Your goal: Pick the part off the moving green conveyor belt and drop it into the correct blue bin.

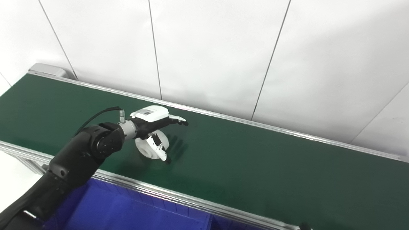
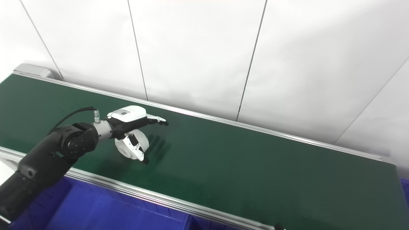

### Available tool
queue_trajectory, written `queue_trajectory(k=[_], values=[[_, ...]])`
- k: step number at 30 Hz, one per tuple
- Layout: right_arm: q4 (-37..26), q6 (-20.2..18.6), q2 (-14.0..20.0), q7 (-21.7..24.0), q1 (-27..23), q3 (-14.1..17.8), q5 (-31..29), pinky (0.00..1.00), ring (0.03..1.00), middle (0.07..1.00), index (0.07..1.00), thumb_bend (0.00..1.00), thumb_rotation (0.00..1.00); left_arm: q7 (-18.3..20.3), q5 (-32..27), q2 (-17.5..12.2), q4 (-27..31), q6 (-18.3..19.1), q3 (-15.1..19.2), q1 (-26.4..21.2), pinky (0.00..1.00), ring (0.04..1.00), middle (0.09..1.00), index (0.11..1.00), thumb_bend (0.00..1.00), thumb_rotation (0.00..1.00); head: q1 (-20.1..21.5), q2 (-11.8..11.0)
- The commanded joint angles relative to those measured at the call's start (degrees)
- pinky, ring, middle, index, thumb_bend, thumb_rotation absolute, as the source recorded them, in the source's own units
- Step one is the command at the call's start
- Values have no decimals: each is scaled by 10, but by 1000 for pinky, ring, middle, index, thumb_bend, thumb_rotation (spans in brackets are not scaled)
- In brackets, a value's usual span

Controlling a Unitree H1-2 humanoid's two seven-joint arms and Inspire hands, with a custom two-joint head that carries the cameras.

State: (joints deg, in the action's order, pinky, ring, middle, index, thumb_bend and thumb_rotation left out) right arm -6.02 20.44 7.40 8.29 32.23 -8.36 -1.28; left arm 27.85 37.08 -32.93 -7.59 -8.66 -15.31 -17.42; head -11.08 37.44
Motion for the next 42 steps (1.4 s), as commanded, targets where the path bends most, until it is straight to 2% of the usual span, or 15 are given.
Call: queue_trajectory(k=[1,9,12,16,20,22,23,25,26,27,28,29,32,35,42], values=[[-21,-6,-2,1,9,0,-4,1000,997,1000,1000,824,1000,-14,6,-20,-6,-16,-2,-27,870,897,895,890,990,360,-1,1],[-24,-9,-2,3,10,-1,-8,1000,996,1000,1000,820,1000,16,20,-35,-21,-1,-27,-31,871,911,908,900,991,354,-1,5],[-25,-8,-2,3,10,-2,-7,1000,994,1000,1000,821,1000,-9,51,-43,-27,-15,-37,-30,881,918,907,896,1000,371,1,6],[-29,-9,0,3,12,-2,-5,993,983,1000,1000,813,1000,-49,81,-45,-28,-29,-39,-27,902,917,901,885,1000,275,0,8],[-34,-15,0,3,14,-2,-7,993,979,1000,1000,823,1000,-64,108,-46,-28,-29,-44,-29,831,871,868,843,1000,206,0,9],[-37,-17,0,4,16,-2,-10,994,979,1000,1000,825,1000,-81,120,-46,-31,-36,-46,-30,734,784,803,777,1000,135,1,11],[-38,-17,0,4,16,-3,-9,993,979,1000,1000,824,1000,-93,123,-44,-37,-43,-47,-32,669,713,740,721,983,92,1,13],[-39,-18,0,4,17,-3,-6,991,978,1000,1000,822,1000,-110,125,-42,-46,-55,-48,-34,616,654,685,673,962,59,1,13],[-40,-18,1,4,18,-3,-5,990,975,1000,1000,820,1000,-115,125,-40,-49,-61,-48,-35,568,599,630,611,936,30,1,14],[-41,-18,1,4,18,-3,-6,988,973,1000,1000,817,1000,-118,123,-39,-51,-65,-49,-36,541,562,593,551,734,41,1,14],[-41,-18,1,4,19,-3,-6,987,972,1000,1000,813,1000,-118,120,-38,-53,-69,-49,-37,522,530,548,498,610,16,0,14],[-42,-18,0,4,19,-4,-6,986,971,1000,1000,812,1000,-117,110,-37,-55,-72,-47,-37,512,516,533,477,567,8,1,15],[-45,-20,-1,5,20,-5,-9,988,969,1000,1000,814,1000,-114,74,-27,-57,-72,-34,-29,492,487,520,458,527,0,4,17],[-49,-25,-2,2,22,-5,-6,984,971,1000,1000,825,1000,-114,49,-18,-57,-69,-27,-20,399,441,503,470,524,0,5,18],[-52,-30,-1,4,23,-6,-10,986,971,1000,1000,831,1000,-115,17,-8,-51,-75,-17,-8,383,432,504,470,524,0,2,21]])
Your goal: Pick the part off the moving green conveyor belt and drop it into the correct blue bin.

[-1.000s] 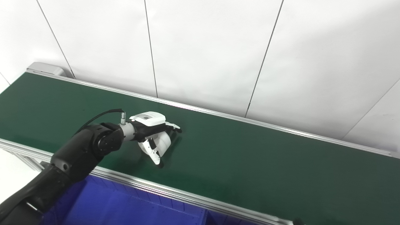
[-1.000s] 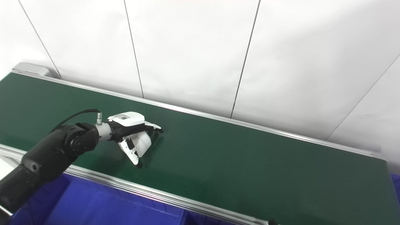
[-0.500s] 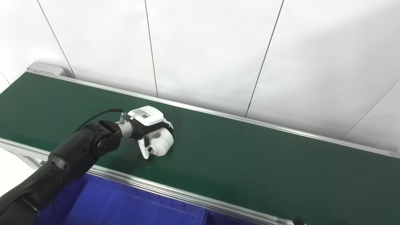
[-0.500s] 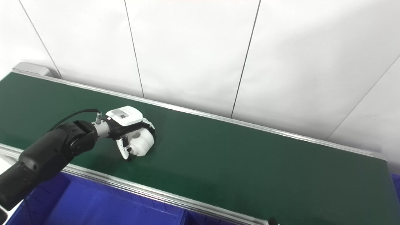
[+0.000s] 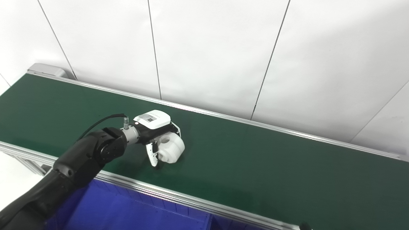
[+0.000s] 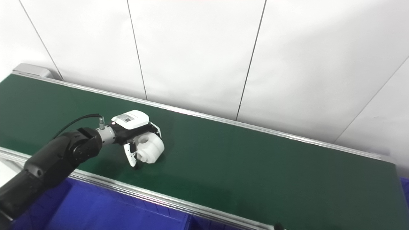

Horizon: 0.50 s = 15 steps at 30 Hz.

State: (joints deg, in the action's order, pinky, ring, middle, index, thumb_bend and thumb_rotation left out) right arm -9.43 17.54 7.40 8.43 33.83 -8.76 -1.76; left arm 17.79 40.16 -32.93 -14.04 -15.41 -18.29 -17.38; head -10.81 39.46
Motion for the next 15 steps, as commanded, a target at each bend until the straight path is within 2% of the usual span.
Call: queue_trajectory(k=[1,6,7,8,9,10,13,15], values=[[-19,-2,-1,2,7,-1,-5,985,971,1000,1000,831,1000,-15,-17,-8,17,-6,15,-8,379,429,503,471,524,0,-4,3],[-25,-6,1,3,7,-1,-4,981,970,1000,1000,829,1000,-10,-46,-11,73,1,38,7,383,432,502,472,524,0,-10,14],[-29,-9,1,3,8,-1,-5,979,969,1000,1000,825,1000,-5,-54,-13,91,4,44,11,378,427,498,474,524,0,-14,28],[-33,-12,2,3,9,-1,-5,978,968,1000,1000,823,1000,3,-60,-16,119,15,51,18,371,419,494,476,525,0,-14,31],[-42,-20,2,3,10,-1,-5,977,966,1000,1000,826,1000,14,-67,-21,151,28,60,25,380,422,493,476,525,0,-18,54],[-50,-26,2,2,11,-1,-5,978,966,1000,1000,830,1000,22,-72,-25,181,36,69,34,384,418,487,480,525,0,-19,59],[-79,-49,4,3,13,0,-6,981,968,1000,1000,826,1000,46,-95,-41,275,58,99,71,415,420,480,484,526,0,-23,102],[-98,-66,6,5,14,0,-17,991,976,1000,1000,817,1000,63,-111,-54,323,68,114,101,411,420,475,487,526,0,-19,123]])
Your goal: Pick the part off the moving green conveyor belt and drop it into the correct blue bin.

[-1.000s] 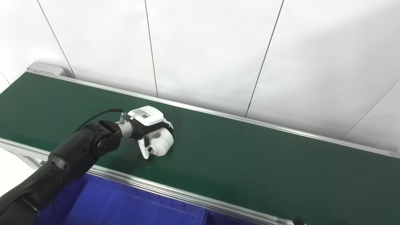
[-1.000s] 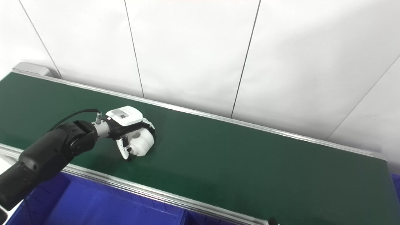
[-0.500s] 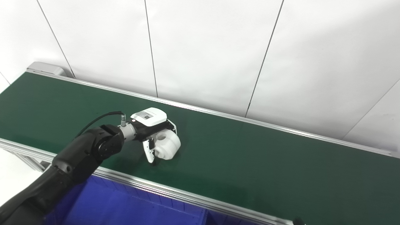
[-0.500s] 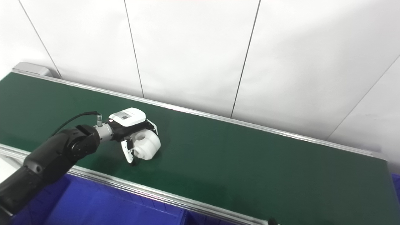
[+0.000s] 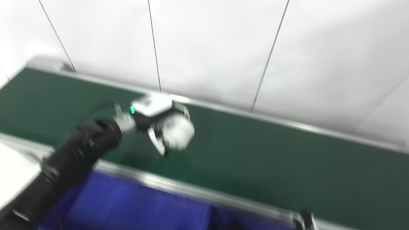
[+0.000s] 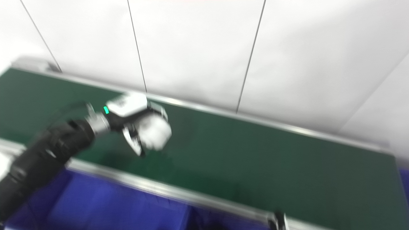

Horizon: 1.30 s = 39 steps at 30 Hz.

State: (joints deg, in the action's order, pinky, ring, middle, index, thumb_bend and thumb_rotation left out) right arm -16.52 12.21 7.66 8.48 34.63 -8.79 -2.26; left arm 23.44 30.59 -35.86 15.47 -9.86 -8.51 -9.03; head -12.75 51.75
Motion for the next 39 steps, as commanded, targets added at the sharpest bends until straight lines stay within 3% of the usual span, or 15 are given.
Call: queue_trajectory(k=[1,2,6,12,23,28,30,33,35,39], values=[[-34,-19,6,5,6,2,-15,984,973,1000,1000,819,1000,9,-22,-31,47,12,24,38,408,418,468,491,525,0,0,0],[-42,-27,8,5,5,4,-15,979,970,1000,1000,820,1000,12,-27,-36,62,12,30,54,406,417,465,492,525,0,1,15],[-60,-49,19,5,-3,16,-24,907,928,992,1000,839,1000,19,-17,-43,111,17,47,129,412,425,474,489,525,0,-17,31],[-70,-75,36,10,-16,30,-45,858,893,967,981,868,984,20,26,-25,121,13,36,203,443,440,477,489,525,0,-45,37],[-57,-73,39,17,-22,36,-59,851,889,953,966,878,946,31,115,-20,61,1,-5,228,470,460,508,467,523,0,-34,20],[-53,-67,37,18,-21,31,-53,849,892,956,970,874,946,52,155,-21,54,21,-11,221,513,515,514,470,523,0,-27,16],[-54,-67,36,18,-21,29,-50,849,894,958,972,870,948,47,164,-19,54,21,-6,223,521,554,573,487,522,49,-25,16],[-56,-67,35,18,-20,27,-50,846,894,959,971,858,948,46,168,-21,56,19,-1,224,566,626,653,636,825,300,-24,16],[-56,-68,33,16,-19,25,-48,845,892,961,971,857,949,49,165,-23,55,16,2,224,579,632,663,670,855,387,-24,15],[-53,-63,32,15,-19,25,-42,841,893,959,973,864,956,53,154,-25,59,17,7,226,589,638,668,686,856,438,-22,14]])
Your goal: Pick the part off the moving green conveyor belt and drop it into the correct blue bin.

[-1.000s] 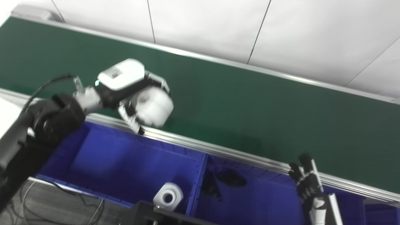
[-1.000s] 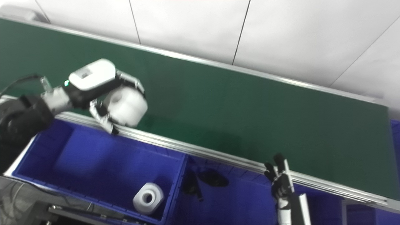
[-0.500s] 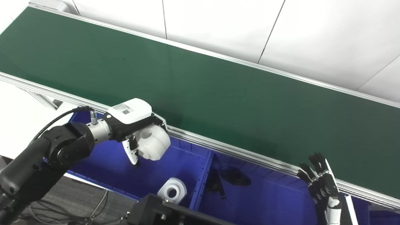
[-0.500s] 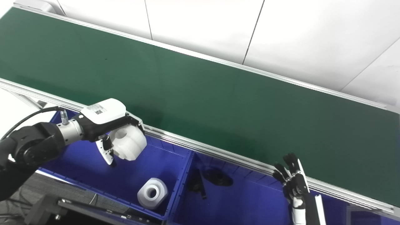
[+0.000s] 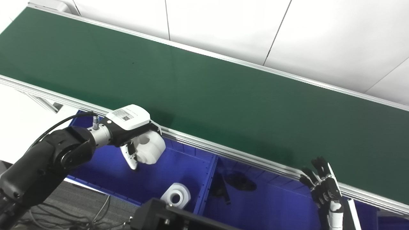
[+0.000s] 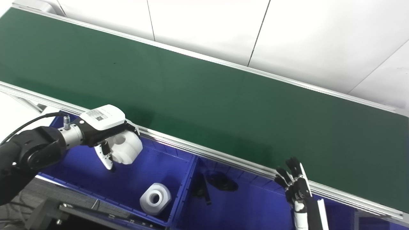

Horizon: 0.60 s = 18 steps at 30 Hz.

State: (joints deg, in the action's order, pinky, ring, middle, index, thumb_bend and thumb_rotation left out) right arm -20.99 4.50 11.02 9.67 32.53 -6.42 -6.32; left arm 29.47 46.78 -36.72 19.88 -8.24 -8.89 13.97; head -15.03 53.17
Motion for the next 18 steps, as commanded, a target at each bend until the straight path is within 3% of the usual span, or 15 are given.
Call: queue_trajectory(k=[1,6,13,18], values=[[-8,15,-2,3,1,1,0,841,893,959,973,864,957,-5,-13,-17,17,2,13,-3,589,639,669,687,856,440,1,0],[-8,16,-4,3,0,0,1,841,894,959,972,867,955,12,-59,-19,34,7,23,0,556,624,666,691,845,468,2,-1],[-4,15,-4,6,-5,-1,0,855,899,964,976,869,954,36,-143,-28,64,16,35,7,581,654,685,695,900,556,3,-4],[0,21,-6,5,-7,-4,5,844,891,959,972,863,951,49,-262,-28,96,44,55,16,594,674,704,708,922,625,22,-5]])
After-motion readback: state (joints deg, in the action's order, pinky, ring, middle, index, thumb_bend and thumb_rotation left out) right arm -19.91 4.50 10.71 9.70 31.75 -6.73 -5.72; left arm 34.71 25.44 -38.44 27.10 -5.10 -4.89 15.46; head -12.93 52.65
